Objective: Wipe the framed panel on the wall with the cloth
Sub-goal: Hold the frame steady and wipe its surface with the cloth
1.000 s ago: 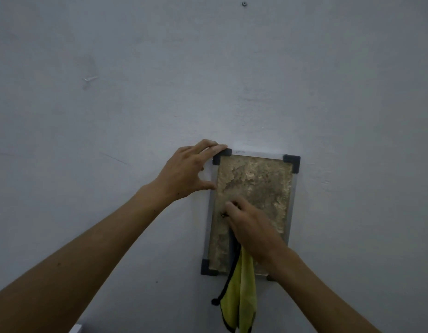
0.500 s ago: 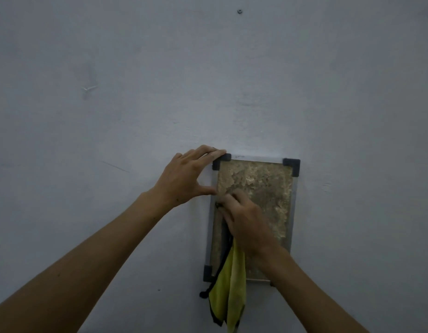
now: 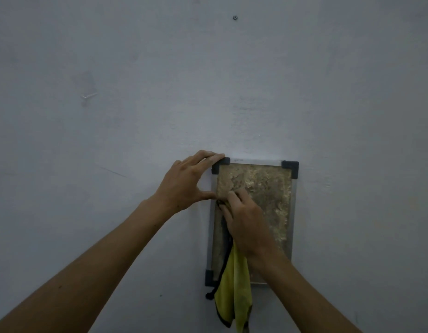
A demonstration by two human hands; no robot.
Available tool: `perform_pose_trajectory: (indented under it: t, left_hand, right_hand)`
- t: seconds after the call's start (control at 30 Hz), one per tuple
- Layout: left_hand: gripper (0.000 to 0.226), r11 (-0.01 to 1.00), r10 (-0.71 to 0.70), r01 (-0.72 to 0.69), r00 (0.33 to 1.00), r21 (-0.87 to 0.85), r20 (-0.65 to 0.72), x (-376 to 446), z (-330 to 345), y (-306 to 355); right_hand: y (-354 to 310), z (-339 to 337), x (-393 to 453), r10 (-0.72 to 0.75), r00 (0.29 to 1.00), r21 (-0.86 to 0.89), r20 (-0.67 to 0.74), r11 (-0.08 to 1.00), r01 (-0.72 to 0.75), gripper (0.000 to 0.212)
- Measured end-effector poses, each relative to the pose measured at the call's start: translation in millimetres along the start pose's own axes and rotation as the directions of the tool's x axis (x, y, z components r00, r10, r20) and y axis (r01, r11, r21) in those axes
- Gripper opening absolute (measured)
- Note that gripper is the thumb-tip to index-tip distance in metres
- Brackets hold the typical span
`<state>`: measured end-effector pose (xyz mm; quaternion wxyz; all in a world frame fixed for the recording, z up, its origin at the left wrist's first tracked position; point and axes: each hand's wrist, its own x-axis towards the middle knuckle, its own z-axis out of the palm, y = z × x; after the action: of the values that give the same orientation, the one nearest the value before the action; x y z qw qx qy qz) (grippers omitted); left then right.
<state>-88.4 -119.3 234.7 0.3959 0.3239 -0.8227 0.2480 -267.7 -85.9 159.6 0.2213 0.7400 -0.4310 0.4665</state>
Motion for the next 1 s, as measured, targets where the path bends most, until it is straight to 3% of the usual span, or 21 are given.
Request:
perform_pose_trajectory:
  t: [0.1, 0.27, 0.33, 0.47, 0.53, 0.67, 0.73, 0.8, 0.93, 1.0]
  left_hand:
    - [0.095, 1.0, 0.0, 0.0, 1.0, -0.003, -0.003, 0, -1, 0]
    - [0.095, 1.0, -0.003, 0.003, 1.0, -0.012, -0.012, 1, -1, -1]
    - [0.095, 1.0, -0.007, 0.007, 1.0, -0.012, -0.011, 0, -1, 0]
    - [0.095, 1.0, -0.011, 0.011, 1.0, -0.005, -0.003, 1, -1, 1]
    - [0.095, 1.0, -0.015, 0.015, 1.0, -0.008, 0.003, 1, -2, 1]
    - [0.095, 1.0, -0.021, 0.021, 1.0, -0.009, 0.01, 1, -1, 2]
    - [0.096, 1.0, -0.023, 0.023, 1.0, 0.0, 0.016, 0, -1, 2]
    - [0.098, 1.0, -0.024, 0.024, 1.0, 0.004, 0.018, -1, 0, 3]
    - [0.101, 1.0, -0.023, 0.023, 1.0, -0.006, 0.007, -2, 0, 5]
    - [0.102, 1.0, -0.026, 0.026, 1.0, -0.016, 0.002, -3, 0, 6]
  right_hand:
    - [-1, 1, -5, -0.028, 1.0, -0.037, 0.007, 0.999, 0.029, 0.019]
    - [9, 19, -44, -0.082, 0.952, -0.107, 0.293, 0.987, 0.118, 0.017]
    - [10, 13, -38, -0.071, 0.965, -0.071, 0.252, 0.993, 0.092, 0.014]
    - [7, -4, -8, -0.005, 1.0, -0.026, 0.017, 1.0, 0.006, 0.016]
    - [6, -2, -6, -0.02, 1.0, -0.044, 0.001, 0.999, 0.02, 0.014]
    - [4, 17, -44, -0.104, 0.962, -0.142, 0.252, 0.979, 0.144, 0.013]
    - [6, 22, -55, -0.095, 0.945, -0.145, 0.314, 0.979, 0.146, 0.013]
    - [8, 18, -49, -0.056, 0.968, -0.098, 0.244, 0.992, 0.083, 0.008]
    - [7, 4, -24, 0.074, 0.996, -0.022, -0.05, 0.997, -0.075, 0.011]
    - [4, 4, -27, 0.104, 0.993, -0.026, -0.053, 0.994, -0.105, 0.011]
